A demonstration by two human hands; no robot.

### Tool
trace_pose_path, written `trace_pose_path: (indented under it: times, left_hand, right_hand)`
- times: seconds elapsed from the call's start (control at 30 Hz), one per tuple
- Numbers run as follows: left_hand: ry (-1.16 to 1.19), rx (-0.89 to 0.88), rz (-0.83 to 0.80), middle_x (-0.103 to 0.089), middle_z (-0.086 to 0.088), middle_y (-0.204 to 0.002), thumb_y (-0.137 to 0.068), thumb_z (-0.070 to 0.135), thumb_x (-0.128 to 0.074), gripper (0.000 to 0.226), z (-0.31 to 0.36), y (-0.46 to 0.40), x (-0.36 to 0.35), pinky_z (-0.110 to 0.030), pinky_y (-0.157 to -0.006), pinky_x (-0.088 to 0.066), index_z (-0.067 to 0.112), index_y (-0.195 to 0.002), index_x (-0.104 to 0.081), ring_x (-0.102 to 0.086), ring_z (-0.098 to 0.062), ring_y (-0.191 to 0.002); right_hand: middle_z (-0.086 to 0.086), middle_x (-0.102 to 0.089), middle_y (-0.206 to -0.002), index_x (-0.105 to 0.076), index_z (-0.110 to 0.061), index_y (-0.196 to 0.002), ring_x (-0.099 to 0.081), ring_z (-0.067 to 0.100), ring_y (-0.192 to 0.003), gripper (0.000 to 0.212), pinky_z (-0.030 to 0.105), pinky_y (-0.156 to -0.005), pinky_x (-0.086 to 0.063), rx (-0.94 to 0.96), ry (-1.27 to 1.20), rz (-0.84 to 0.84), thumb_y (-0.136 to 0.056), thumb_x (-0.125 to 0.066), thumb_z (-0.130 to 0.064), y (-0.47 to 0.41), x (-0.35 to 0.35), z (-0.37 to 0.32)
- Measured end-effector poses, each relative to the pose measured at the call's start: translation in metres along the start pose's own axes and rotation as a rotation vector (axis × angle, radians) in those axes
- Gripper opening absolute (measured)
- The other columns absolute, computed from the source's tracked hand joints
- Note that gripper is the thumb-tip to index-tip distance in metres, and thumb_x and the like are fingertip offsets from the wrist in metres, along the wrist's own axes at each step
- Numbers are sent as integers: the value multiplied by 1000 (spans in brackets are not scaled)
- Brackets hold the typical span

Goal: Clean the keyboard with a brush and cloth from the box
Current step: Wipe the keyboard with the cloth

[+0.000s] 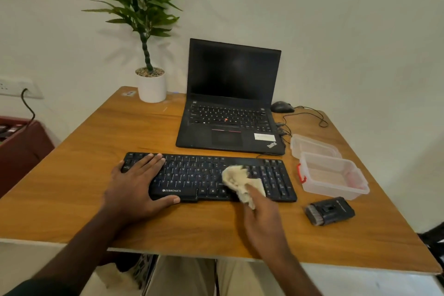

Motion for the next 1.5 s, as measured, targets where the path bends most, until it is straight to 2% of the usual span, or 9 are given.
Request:
trace_pose_path:
  times: [0.17, 0.33, 0.6, 0.73, 0.83, 1.03, 1.2, 1.37, 1.5]
  left_hand:
    - [3, 2, -16, -24, 9, -162, -66, 102, -18, 117, 2, 0, 2, -55, -118, -10, 27, -156, -29, -19, -9, -149]
    - [16, 8, -12, -23, 9, -163, -67, 102, -16, 117, 2, 2, 2, -57, -119, -8, 27, -156, -28, -18, -9, -150]
    - [-6, -28, 28, -38, 2, -157, -73, 97, -17, 111, 6, 4, 5, -60, -117, -13, 22, -151, -41, -31, -15, -146]
    - [-18, -90, 98, -57, -4, -143, -78, 91, -28, 99, 20, 5, 13, -65, -114, -15, 18, -139, -57, -48, -23, -136]
    - [5, -138, 181, -64, -4, -133, -81, 85, -37, 88, 41, 1, 24, -60, -113, -15, 17, -132, -62, -52, -23, -131]
    - [54, -186, 200, -71, -4, -108, -82, 79, -40, 81, 84, -18, 31, -49, -99, -36, 15, -124, -66, -60, -23, -106]
    - [96, -253, 185, -70, 0, -98, -84, 77, -40, 76, 118, -27, 23, -43, -90, -42, 17, -122, -67, -59, -20, -96]
    - [116, -332, 174, -71, 3, -102, -83, 76, -42, 72, 151, -33, 17, -42, -90, -44, 19, -120, -68, -60, -18, -99]
    - [133, -345, 140, -70, 3, -108, -85, 74, -40, 71, 171, -37, 17, -41, -94, -42, 21, -124, -66, -58, -17, -104]
  right_hand:
    - [-22, -64, -131, -60, -38, -137, -56, -7, -119, 41, 18, -102, -46, 72, -224, -200, -103, -52, -16, 3, -45, -30]
    - [-12, -74, -111, -68, -33, -117, -68, 4, -103, 22, 33, -93, -57, -142, -609, -141, -105, -53, -24, -13, -30, -29]
    - [-5, -70, -125, -62, -25, -132, -66, 12, -113, 30, 43, -96, -58, -342, -725, 24, -103, -55, -27, -19, 11, 8]
    - [-11, -77, -103, -67, -33, -109, -71, 7, -97, 19, 34, -87, -59, -320, -776, 0, -99, -62, -18, -14, 17, 13]
    - [-11, -77, -104, -66, -27, -115, -72, 5, -96, 35, 32, -86, -60, -280, -790, -48, -87, -75, -7, -13, 16, 17]
    - [-9, -68, -127, -59, -29, -135, -64, 12, -118, 57, 48, -101, -54, -269, -598, 83, -83, -81, -34, -17, 35, 31]
    - [-8, -69, -125, -61, -24, -134, -62, 10, -117, 44, 39, -102, -53, -173, -493, 193, -92, -73, -24, -15, 77, 44]
    - [-5, -70, -112, -70, -14, -119, -64, 13, -107, 27, 31, -88, -56, 197, -134, 422, -92, -70, -11, 3, 116, 43]
    - [-10, -60, -126, -64, -33, -123, -51, 17, -119, 35, 39, -100, -43, 294, 422, -16, -89, -64, -28, 20, 89, 42]
Point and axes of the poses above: each hand's wrist, its own y-axis away from the middle knuckle, its own x-axis out of the back of the hand, z = x × y, the point moved 5 cm from there along -y, towards the middle knuckle
